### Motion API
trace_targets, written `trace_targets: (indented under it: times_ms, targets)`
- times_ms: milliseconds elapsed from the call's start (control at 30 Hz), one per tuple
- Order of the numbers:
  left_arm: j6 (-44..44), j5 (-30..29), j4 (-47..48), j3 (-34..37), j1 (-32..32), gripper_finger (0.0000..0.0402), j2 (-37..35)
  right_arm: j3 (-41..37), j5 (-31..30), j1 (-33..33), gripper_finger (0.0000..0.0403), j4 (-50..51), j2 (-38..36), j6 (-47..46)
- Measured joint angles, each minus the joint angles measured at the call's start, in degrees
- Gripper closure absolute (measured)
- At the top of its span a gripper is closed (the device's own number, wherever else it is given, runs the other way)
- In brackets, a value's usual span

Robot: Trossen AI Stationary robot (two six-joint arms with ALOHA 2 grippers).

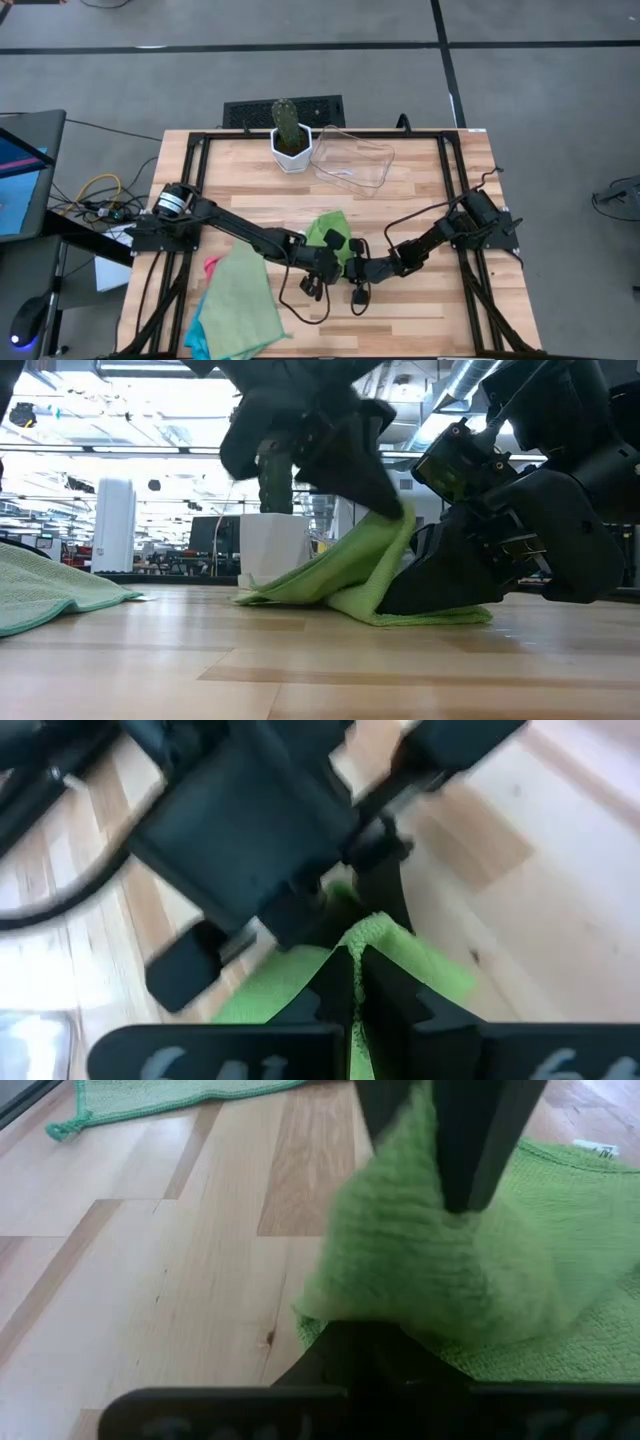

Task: Fold microfiber towels
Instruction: Fold the green towel

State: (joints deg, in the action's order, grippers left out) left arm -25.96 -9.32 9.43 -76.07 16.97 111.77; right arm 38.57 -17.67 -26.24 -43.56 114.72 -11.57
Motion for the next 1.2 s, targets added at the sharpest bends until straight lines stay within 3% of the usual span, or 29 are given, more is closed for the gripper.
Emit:
trace_targets:
  times_ms: [167, 600, 1067, 1200]
  targets:
    - [0.06, 0.47, 0.22, 0.06, -0.22, 0.0399, 1.47, 0.04, -0.03, -0.13, 0.0375, 0.06, 0.0, 0.01]
    - [-0.81, -1.92, 1.57, -3.15, -0.17, 0.0399, 2.8, 0.02, 1.21, -0.84, 0.0289, 0.68, -3.83, 1.73]
    - [-0.85, 0.15, -0.3, -3.08, -0.22, 0.0399, 2.93, 0.08, -0.96, -5.43, 0.0287, 24.72, -13.43, -5.15]
    - [-0.93, 0.55, -1.94, -3.08, -0.22, 0.0399, 3.68, 0.1, -6.71, -7.88, 0.0287, 27.71, -14.45, -6.01]
